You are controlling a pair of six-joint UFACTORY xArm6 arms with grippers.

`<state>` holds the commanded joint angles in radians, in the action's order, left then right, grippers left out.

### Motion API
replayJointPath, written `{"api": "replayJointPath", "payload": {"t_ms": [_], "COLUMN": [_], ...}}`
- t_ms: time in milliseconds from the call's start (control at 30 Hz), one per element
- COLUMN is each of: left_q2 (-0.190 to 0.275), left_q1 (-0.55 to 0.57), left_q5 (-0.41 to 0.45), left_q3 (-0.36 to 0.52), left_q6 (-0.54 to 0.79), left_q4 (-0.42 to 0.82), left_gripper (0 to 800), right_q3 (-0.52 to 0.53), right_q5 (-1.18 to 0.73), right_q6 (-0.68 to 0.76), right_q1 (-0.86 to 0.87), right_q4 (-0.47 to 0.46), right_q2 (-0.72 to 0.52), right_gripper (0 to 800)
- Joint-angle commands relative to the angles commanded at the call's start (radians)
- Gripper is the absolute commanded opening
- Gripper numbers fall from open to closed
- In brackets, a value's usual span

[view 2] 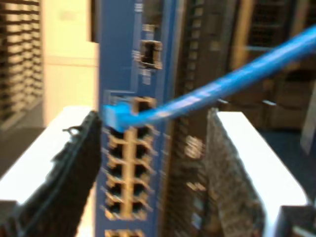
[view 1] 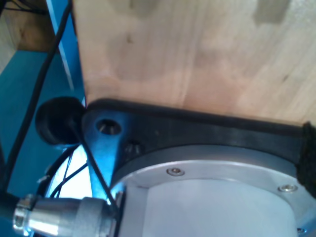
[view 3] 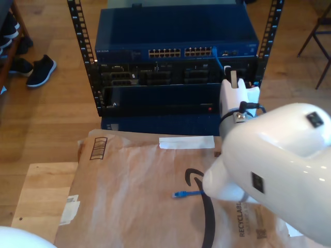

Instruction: Grab the cable and plug it in

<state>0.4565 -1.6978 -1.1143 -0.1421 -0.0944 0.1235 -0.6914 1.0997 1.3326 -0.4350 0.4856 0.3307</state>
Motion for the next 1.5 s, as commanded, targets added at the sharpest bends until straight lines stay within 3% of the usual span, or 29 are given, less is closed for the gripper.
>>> {"api": "replayJointPath", "payload": {"t_ms": [167,300,433,533,700,967,1133,1233,1367,1500], "left_q2": [0.0,0.0,0.0,0.0,0.0,0.0,0.0,0.0,0.0,0.0], "left_q1": [0.0,0.0,0.0,0.0,0.0,0.0,0.0,0.0,0.0,0.0], "left_q5": [0.0,0.0,0.0,0.0,0.0,0.0,0.0,0.0,0.0,0.0], "left_q3": [0.0,0.0,0.0,0.0,0.0,0.0,0.0,0.0,0.0,0.0], "left_q6": [0.0,0.0,0.0,0.0,0.0,0.0,0.0,0.0,0.0,0.0], "left_q4": [0.0,0.0,0.0,0.0,0.0,0.0,0.0,0.0,0.0,0.0], "left_gripper": [799,799,799,799,798,799,799,799,799,799], "right_q3": [0.097,0.155,0.212,0.241,0.247,0.331,0.473,0.545,0.557,0.548], "right_q5": [-0.152,-0.308,-0.529,-0.695,-0.977,-1.312,-1.344,-1.47,-1.801,-1.938], "right_q6": [-0.003,-0.006,-0.025,-0.026,-0.026,-0.08,-0.255,-0.345,-0.485,-0.591], "right_q1": [0.103,0.224,0.361,0.457,0.595,0.825,0.974,1.042,1.12,1.223], "right_q4": [-0.14,-0.305,-0.466,-0.568,-0.712,-0.962,-0.98,-0.98,-0.979,-0.968], "right_q2": [-0.149,-0.261,-0.402,-0.496,-0.572,-0.701,-0.838,-0.962,-1.08,-1.14], "right_gripper": [376,411,530,558,718,784,786,786,788,789]}}
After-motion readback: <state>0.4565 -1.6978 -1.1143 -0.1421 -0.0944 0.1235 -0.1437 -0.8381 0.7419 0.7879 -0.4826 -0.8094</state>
